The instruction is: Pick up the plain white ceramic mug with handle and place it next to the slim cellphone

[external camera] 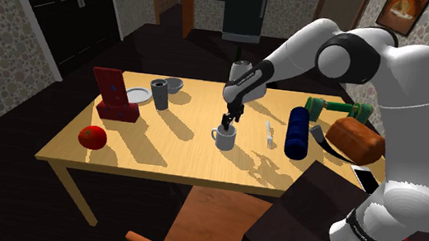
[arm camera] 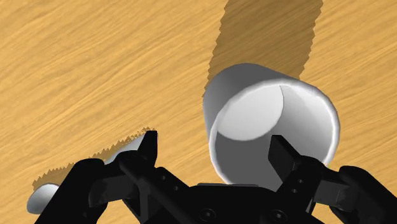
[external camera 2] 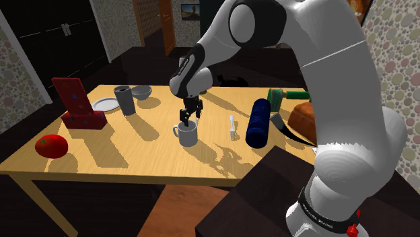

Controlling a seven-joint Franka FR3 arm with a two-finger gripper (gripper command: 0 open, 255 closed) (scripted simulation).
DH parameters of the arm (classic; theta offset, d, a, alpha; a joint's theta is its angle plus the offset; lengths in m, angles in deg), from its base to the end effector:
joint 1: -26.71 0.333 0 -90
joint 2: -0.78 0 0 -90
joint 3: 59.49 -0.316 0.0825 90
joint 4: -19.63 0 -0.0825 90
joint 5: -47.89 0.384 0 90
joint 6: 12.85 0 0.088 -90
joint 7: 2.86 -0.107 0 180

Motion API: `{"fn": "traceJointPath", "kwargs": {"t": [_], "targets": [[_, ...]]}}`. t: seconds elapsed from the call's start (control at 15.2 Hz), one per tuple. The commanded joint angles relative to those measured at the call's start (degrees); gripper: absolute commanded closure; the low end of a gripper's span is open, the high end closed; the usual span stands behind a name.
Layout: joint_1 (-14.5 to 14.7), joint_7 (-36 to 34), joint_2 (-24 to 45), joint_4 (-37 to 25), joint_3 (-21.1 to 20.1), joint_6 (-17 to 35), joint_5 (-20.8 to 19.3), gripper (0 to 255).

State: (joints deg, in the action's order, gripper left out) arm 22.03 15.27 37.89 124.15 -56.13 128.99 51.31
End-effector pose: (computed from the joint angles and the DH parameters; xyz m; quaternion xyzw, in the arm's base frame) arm 0.6419 -0.0886 0.1793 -0.9975 -0.0705 -0.0028 0.0002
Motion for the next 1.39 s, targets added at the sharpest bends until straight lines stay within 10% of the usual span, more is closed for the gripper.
{"fn": "traceJointPath", "kwargs": {"t": [0.0, 0.73, 0.79, 1.32], "targets": [[-0.1, 0.1, 1.3, -0.4, -0.1, 0.9, 0.1, 0], [-0.2, 0.2, 3.6, -1.0, -0.2, 2.5, 0.3, 0], [-0.2, 0.2, 3.6, -1.0, -0.2, 2.5, 0.3, 255], [-0.2, 0.2, 3.6, -1.1, -0.2, 2.5, 0.3, 255]]}}
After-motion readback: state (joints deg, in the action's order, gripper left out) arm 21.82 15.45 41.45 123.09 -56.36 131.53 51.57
